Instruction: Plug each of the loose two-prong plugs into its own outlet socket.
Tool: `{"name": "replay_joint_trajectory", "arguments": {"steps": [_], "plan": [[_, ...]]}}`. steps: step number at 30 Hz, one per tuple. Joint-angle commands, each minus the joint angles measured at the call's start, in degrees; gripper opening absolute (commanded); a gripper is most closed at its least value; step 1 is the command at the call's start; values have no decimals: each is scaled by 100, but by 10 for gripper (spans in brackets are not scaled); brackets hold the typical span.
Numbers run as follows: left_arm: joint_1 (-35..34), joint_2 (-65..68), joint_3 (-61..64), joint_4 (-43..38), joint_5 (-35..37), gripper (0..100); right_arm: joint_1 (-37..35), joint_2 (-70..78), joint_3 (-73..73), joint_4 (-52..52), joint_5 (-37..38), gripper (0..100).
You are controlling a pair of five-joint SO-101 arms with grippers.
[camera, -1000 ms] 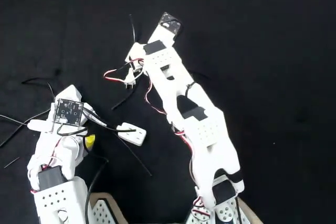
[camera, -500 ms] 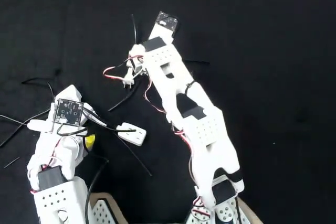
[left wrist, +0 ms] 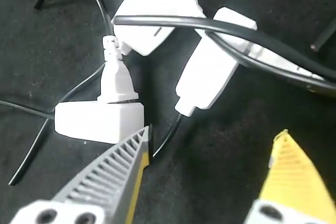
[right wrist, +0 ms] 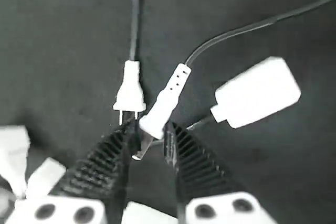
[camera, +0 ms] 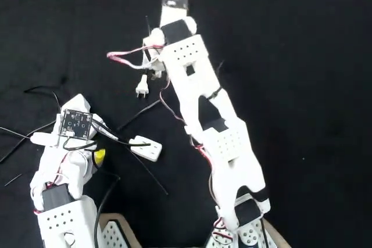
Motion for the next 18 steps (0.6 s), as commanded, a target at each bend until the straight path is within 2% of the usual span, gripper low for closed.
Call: {"name": "replay_joint_trajectory", "arguments": {"steps": [1, 6, 12, 18], "plan": [[57, -62, 48, -88, -35, 353, 141, -145, -629, 229, 1055, 11], [66, -62, 92, -97, -35, 353, 237, -655, 330, 229, 2321, 11], [75, -62, 92, -97, -35, 353, 281, -1956, 3222, 229, 3886, 11], [75, -62, 92, -97, -35, 353, 703, -2993, 5657, 114, 4853, 12]]}}
